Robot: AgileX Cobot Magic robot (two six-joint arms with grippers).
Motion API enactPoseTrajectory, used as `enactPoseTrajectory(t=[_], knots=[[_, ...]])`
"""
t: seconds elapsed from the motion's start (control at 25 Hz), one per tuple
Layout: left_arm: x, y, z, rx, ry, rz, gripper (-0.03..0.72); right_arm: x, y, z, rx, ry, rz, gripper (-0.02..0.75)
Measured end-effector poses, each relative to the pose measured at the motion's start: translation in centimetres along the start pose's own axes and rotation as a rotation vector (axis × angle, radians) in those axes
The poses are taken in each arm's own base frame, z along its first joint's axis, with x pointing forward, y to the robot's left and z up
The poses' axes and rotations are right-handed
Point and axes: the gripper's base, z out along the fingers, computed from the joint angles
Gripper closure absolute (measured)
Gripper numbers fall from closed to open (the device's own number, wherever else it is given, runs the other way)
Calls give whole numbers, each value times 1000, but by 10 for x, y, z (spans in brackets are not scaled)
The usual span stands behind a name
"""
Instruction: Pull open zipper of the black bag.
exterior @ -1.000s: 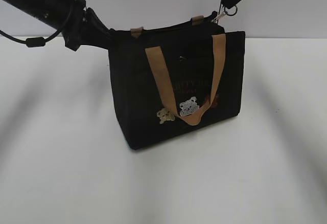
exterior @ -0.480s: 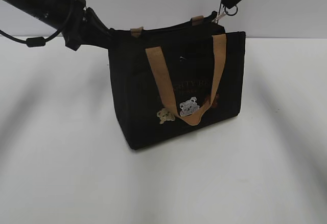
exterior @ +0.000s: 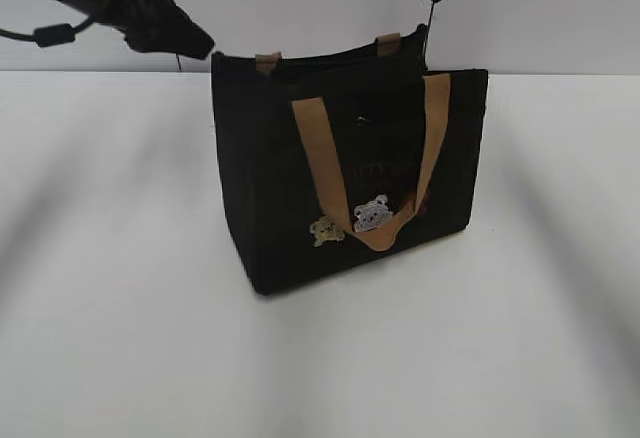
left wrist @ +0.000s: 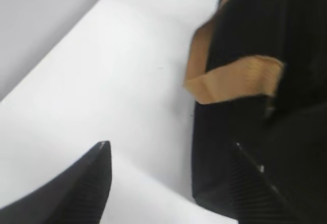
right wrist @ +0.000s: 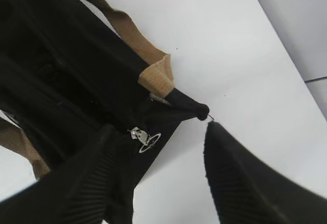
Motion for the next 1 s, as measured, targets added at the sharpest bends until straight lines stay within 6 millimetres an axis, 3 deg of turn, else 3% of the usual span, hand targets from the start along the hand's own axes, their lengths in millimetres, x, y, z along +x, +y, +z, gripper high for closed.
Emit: enactPoseTrajectory(t=[0.16, 0.36, 0.56, 0.76, 0.92, 1.0], knots=[[-15, 4, -33, -186, 4, -137, 132, 1, 0, -20, 81, 35, 24, 281], [-20, 1, -73, -380, 65, -352, 146, 12, -9, -43, 292, 139, 293, 276], [-9, 5, -110, -514, 220, -540, 155, 32, -26, -72, 433, 142, 498, 276], [8, 9, -154, -564, 283, -711, 156, 52, -34, -119, 405, 2, 609, 276], [25, 6, -194, -610, 338, -814, 156, 64, -20, -149, 399, -51, 637, 276], [31, 0, -210, -638, 346, -830, 156, 72, -4, -152, 377, -30, 633, 276]])
